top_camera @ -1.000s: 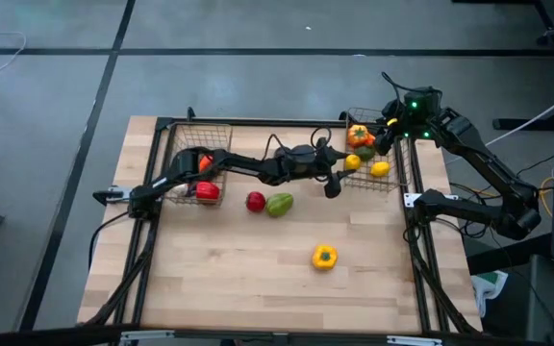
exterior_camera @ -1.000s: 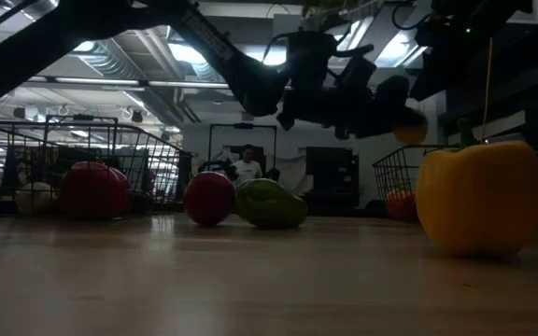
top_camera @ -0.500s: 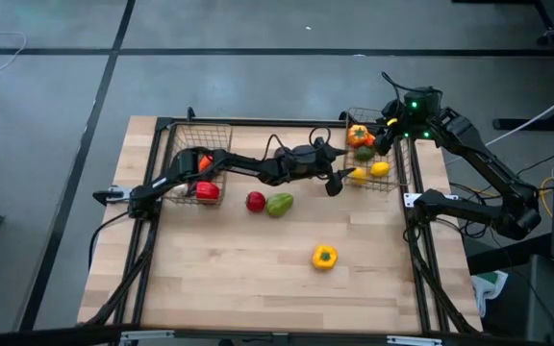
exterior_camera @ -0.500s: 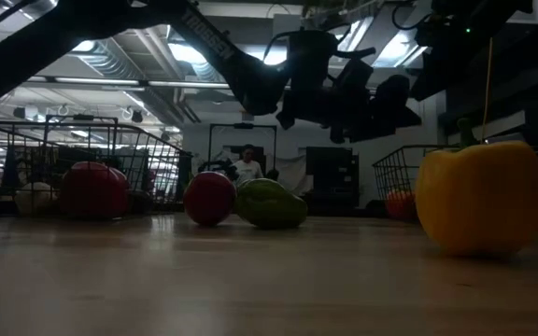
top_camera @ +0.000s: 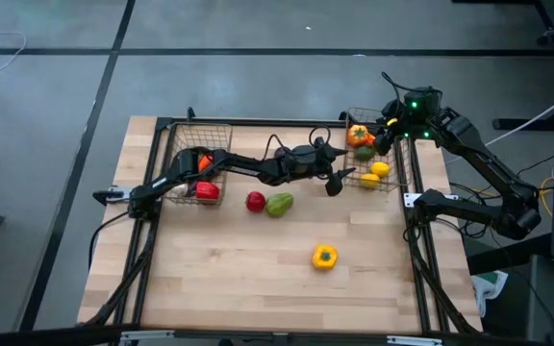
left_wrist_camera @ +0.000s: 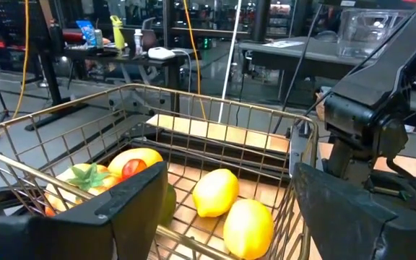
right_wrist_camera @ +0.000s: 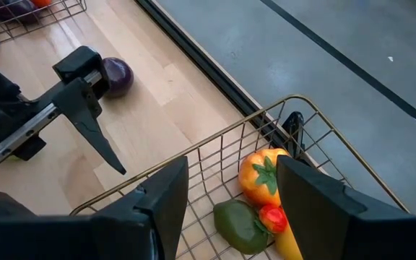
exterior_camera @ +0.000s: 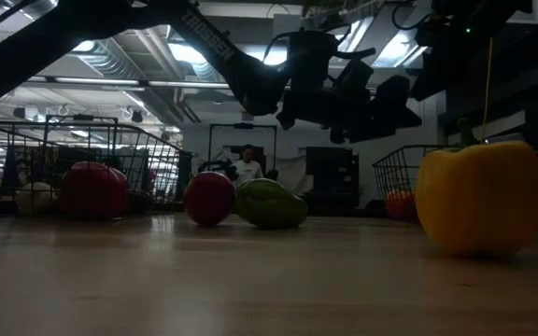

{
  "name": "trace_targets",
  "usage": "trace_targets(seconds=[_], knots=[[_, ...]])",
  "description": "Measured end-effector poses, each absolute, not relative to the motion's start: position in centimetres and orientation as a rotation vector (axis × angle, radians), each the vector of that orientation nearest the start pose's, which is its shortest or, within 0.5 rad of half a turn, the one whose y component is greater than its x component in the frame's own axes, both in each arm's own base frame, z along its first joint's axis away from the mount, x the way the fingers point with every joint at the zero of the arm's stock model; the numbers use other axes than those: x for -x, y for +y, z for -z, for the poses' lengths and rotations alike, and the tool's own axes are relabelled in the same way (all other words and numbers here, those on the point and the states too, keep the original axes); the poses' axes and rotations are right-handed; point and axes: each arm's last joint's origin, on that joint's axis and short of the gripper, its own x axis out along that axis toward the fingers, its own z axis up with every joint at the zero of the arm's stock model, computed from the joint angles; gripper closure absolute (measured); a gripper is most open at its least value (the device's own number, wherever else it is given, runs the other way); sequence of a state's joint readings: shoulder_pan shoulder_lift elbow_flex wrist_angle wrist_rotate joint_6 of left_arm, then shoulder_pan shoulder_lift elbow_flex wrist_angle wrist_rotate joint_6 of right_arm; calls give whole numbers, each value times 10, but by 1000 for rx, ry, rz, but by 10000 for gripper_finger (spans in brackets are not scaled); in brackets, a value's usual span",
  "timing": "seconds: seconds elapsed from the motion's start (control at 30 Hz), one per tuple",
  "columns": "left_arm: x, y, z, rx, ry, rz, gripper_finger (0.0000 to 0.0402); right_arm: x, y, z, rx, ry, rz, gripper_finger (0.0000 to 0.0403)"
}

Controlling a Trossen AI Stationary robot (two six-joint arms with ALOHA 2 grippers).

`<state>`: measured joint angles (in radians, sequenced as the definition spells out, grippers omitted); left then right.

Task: Sort produce into baskets
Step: Put the violet onion into the left gold wire basket

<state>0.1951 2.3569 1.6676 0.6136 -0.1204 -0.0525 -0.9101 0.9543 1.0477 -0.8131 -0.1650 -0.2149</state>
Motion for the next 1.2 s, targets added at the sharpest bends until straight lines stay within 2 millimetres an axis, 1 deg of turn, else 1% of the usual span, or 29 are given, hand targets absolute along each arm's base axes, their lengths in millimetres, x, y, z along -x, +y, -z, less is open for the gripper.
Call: trace_targets(seconds=[0.2,0.3,0.5,0.6,0.7,0.83,1.0,1.1,1.2], knots=[[-519,106,-177,55,61,-317,105,-113,-138,-338,-179,701,637,194],[-517,106,-185,55,61,-317,105,-113,-138,-338,-179,702,637,194],[-511,104,-206,110,110,-321,105,-113,-138,-338,-179,702,636,194],[-504,103,-218,116,174,-324,105,-113,-138,-338,-179,702,637,194],[-494,104,-234,139,241,-333,105,-113,-138,-338,-179,703,637,194],[-475,116,-254,192,334,-379,105,-113,-138,-338,-180,703,636,194],[-449,135,-268,210,466,-451,105,-113,-138,-338,-180,703,637,194],[-436,147,-271,221,533,-494,105,-113,-138,-338,-180,703,637,194],[-427,159,-268,237,601,-529,105,-113,-138,-338,-179,703,637,194]])
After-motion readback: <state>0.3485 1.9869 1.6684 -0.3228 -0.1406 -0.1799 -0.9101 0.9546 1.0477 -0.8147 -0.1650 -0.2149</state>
